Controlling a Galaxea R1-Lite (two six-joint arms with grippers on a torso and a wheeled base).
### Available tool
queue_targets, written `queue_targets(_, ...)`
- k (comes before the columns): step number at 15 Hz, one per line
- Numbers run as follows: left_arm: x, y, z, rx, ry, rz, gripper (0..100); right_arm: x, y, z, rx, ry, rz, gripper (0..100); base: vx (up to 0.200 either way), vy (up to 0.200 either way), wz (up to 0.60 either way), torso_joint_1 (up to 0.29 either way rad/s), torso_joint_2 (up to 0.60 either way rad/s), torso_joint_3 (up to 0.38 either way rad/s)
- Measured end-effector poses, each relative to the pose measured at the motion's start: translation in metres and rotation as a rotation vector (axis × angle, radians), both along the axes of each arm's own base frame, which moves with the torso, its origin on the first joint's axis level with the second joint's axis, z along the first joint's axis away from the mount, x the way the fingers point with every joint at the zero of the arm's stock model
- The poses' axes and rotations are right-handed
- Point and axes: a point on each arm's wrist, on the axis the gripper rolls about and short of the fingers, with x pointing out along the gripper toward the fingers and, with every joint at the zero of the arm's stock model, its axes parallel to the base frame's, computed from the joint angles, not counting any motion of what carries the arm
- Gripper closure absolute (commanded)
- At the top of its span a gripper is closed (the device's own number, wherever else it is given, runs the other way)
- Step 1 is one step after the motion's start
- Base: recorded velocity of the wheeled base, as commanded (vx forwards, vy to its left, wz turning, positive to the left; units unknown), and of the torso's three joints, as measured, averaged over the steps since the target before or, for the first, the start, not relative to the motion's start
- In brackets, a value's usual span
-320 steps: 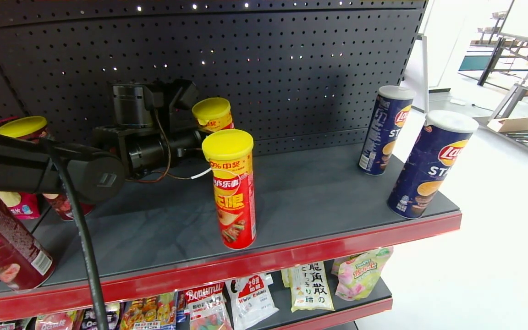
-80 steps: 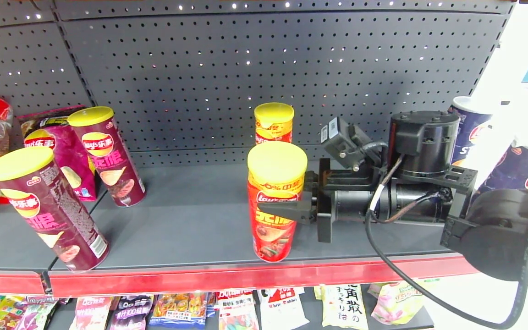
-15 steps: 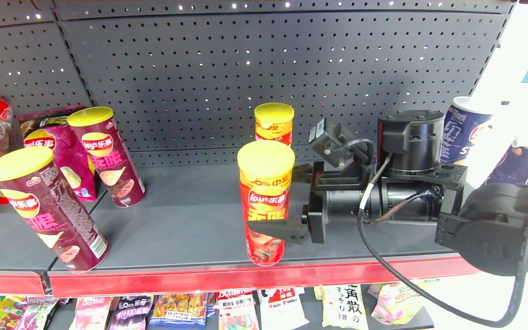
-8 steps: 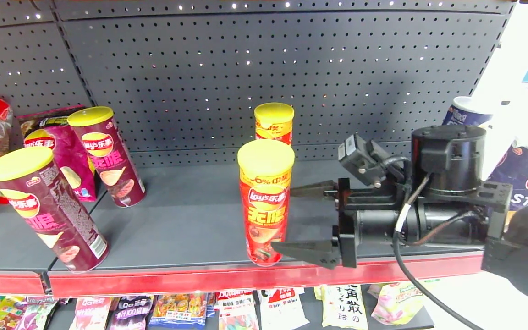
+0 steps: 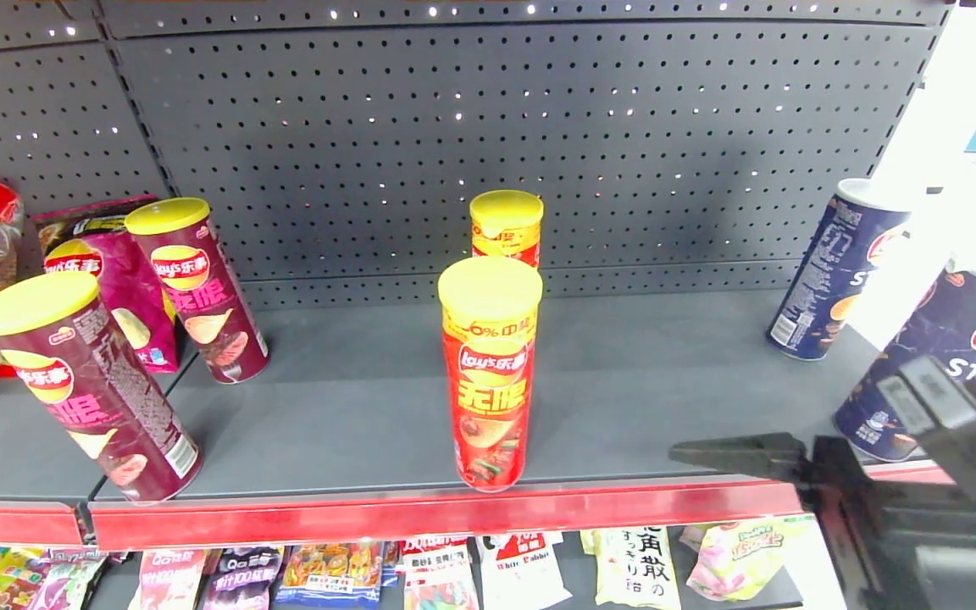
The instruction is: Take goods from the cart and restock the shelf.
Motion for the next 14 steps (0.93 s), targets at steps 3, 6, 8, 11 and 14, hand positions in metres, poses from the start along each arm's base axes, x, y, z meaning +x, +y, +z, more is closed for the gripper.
queue_targets(3,0.0,0.0,0.0,0.0,0.0,0.0,0,-0.041,-0.046,-0.008,0.002,0.004,-0.135,0,0.0,0.0,0.0,0.0,0.0,0.0)
queue_targets(6,0.0,0.0,0.0,0.0,0.0,0.0,0,-0.087,-0.083,-0.022,0.009,-0.014,-0.336,0,0.0,0.0,0.0,0.0,0.0,0.0)
queue_targets(8,0.0,0.0,0.0,0.0,0.0,0.0,0,-0.114,-0.099,-0.038,-0.017,-0.04,-0.613,0,0.0,0.0,0.0,0.0,0.0,0.0)
queue_targets(11,0.0,0.0,0.0,0.0,0.0,0.0,0,-0.14,-0.111,-0.073,-0.079,-0.08,-1.142,0,0.0,0.0,0.0,0.0,0.0,0.0)
queue_targets(14,0.0,0.0,0.0,0.0,0.0,0.0,0,-0.151,-0.111,-0.087,0.011,-0.135,-1.243,0,0.0,0.0,0.0,0.0,0.0,0.0)
